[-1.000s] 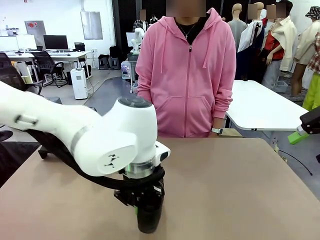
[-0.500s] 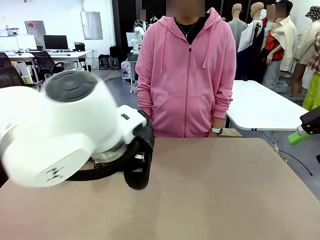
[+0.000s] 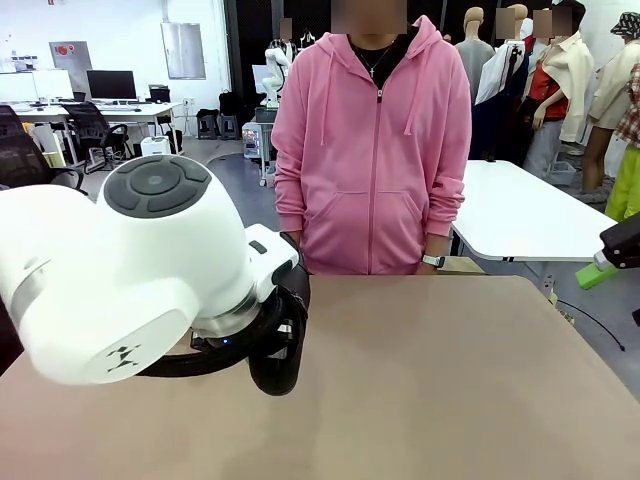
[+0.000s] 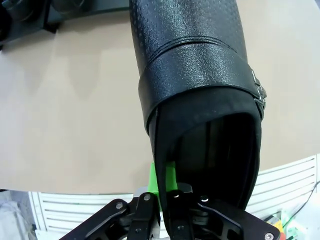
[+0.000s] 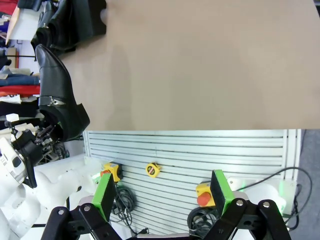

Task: Organize the shoes by placing them on the stand.
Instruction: Place the Shoe from the middle of the table onto the Shoes Stand.

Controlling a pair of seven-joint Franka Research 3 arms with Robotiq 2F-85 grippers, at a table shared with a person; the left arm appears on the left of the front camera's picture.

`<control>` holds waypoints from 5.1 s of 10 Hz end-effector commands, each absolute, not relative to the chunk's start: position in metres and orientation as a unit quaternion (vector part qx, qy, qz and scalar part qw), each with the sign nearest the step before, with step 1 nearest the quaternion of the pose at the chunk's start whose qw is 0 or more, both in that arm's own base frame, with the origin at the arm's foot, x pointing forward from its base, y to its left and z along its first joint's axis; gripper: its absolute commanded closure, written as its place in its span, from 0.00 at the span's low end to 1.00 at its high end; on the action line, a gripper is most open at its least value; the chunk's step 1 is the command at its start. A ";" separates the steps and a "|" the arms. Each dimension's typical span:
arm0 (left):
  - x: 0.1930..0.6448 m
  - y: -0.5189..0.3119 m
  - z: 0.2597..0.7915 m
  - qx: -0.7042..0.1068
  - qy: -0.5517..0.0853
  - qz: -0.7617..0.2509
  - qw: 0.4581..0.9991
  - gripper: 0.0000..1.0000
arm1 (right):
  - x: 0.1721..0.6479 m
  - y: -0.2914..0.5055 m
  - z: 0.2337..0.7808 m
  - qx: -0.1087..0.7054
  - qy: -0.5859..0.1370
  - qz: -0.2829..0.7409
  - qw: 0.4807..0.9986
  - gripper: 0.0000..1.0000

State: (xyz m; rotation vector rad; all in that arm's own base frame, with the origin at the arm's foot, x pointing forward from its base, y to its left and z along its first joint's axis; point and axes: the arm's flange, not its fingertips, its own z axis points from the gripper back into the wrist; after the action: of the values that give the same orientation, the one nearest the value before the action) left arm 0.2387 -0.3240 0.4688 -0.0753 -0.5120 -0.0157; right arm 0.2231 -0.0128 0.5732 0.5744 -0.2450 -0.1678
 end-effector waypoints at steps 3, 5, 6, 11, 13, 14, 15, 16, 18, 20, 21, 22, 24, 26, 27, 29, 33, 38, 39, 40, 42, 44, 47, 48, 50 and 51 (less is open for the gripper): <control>0.317 -0.314 0.476 -0.041 -0.257 -0.036 0.965 1.00 | 0.223 -0.014 0.576 0.295 -0.123 -0.070 0.945 0.00; 0.390 -0.302 0.473 -0.069 -0.265 -0.067 0.960 1.00 | 0.223 -0.014 0.576 0.295 -0.123 -0.070 0.945 0.00; 0.417 -0.295 0.468 -0.048 -0.281 -0.051 0.957 1.00 | 0.223 -0.014 0.576 0.295 -0.123 -0.070 0.945 0.00; 0.524 -0.266 0.427 0.027 -0.326 0.039 0.944 1.00 | 0.223 -0.014 0.576 0.295 -0.123 -0.070 0.945 0.00; 0.530 -0.268 0.418 0.017 -0.330 0.044 0.943 1.00 | 0.223 -0.014 0.576 0.295 -0.123 -0.070 0.945 0.00; 0.528 -0.271 0.412 0.009 -0.335 0.040 0.941 1.00 | 0.223 -0.014 0.576 0.295 -0.123 -0.070 0.945 0.00; 0.527 -0.273 0.409 0.010 -0.338 0.037 0.940 1.00 | 0.223 -0.014 0.576 0.295 -0.123 -0.070 0.945 0.00; 0.528 -0.273 0.407 0.018 -0.337 0.036 0.941 1.00 | 0.223 -0.014 0.576 0.295 -0.123 -0.070 0.945 0.00; 0.531 -0.271 0.405 0.024 -0.336 0.037 0.941 1.00 | 0.223 -0.014 0.576 0.295 -0.123 -0.070 0.945 0.00; 0.534 -0.271 0.400 0.029 -0.336 0.039 0.941 1.00 | 0.223 -0.014 0.576 0.295 -0.123 -0.070 0.945 0.00; 0.536 -0.271 0.398 0.030 -0.338 0.039 0.940 1.00 | 0.223 -0.014 0.576 0.295 -0.123 -0.070 0.945 0.00; 0.537 -0.270 0.396 0.030 -0.340 0.040 0.939 0.62 | 0.223 -0.014 0.576 0.295 -0.123 -0.070 0.945 0.00; 0.537 -0.270 0.396 0.036 -0.349 0.047 0.935 0.00 | 0.223 -0.014 0.576 0.295 -0.123 -0.070 0.945 0.00; 0.534 -0.269 0.396 0.035 -0.356 0.049 0.933 0.00 | 0.223 -0.014 0.576 0.295 -0.123 -0.070 0.945 0.00; 0.532 -0.270 0.396 0.032 -0.355 0.045 0.933 0.00 | 0.223 -0.014 0.576 0.295 -0.123 -0.070 0.945 0.00; 0.525 -0.272 0.401 0.027 -0.350 0.038 0.936 0.00 | 0.223 -0.014 0.576 0.295 -0.123 -0.070 0.945 0.00; 0.454 -0.275 0.465 -0.021 -0.352 0.006 0.936 0.00 | 0.223 -0.014 0.576 0.295 -0.123 -0.070 0.945 0.00; 0.295 -0.251 0.520 -0.187 -0.188 -0.154 0.952 0.00 | 0.223 -0.014 0.576 0.295 -0.123 -0.070 0.945 0.00; 0.279 -0.235 0.520 -0.192 -0.138 -0.187 0.954 0.00 | 0.223 -0.014 0.576 0.295 -0.123 -0.070 0.945 0.00; 0.275 -0.215 0.522 -0.202 -0.094 -0.210 0.952 0.00 | 0.223 -0.014 0.576 0.295 -0.123 -0.070 0.945 0.00; 0.282 -0.169 0.532 -0.259 -0.025 -0.292 0.921 0.00 | 0.223 -0.014 0.576 0.295 -0.123 -0.070 0.945 0.00; 0.298 -0.112 0.538 -0.366 -0.013 -0.357 0.859 0.00 | 0.223 -0.014 0.576 0.295 -0.123 -0.070 0.945 0.00; 0.305 -0.052 0.498 -0.512 -0.044 -0.341 0.787 0.00 | 0.223 -0.014 0.576 0.295 -0.123 -0.070 0.945 0.00; 0.299 -0.042 0.487 -0.567 -0.102 -0.293 0.763 0.00 | 0.223 -0.014 0.576 0.295 -0.123 -0.070 0.945 0.00; 0.304 -0.034 0.500 -0.513 -0.072 -0.325 0.791 0.00 | 0.223 -0.014 0.576 0.295 -0.123 -0.070 0.945 0.00; 0.304 -0.034 0.500 -0.513 -0.072 -0.325 0.791 0.00 | 0.223 -0.014 0.576 0.295 -0.123 -0.070 0.945 0.00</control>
State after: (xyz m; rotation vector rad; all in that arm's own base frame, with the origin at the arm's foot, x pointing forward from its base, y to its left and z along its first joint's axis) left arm 0.3015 -0.0287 0.4864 -1.1757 -0.1934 -0.5887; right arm 0.2228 -0.0134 0.5730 0.5738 -0.2446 -0.1690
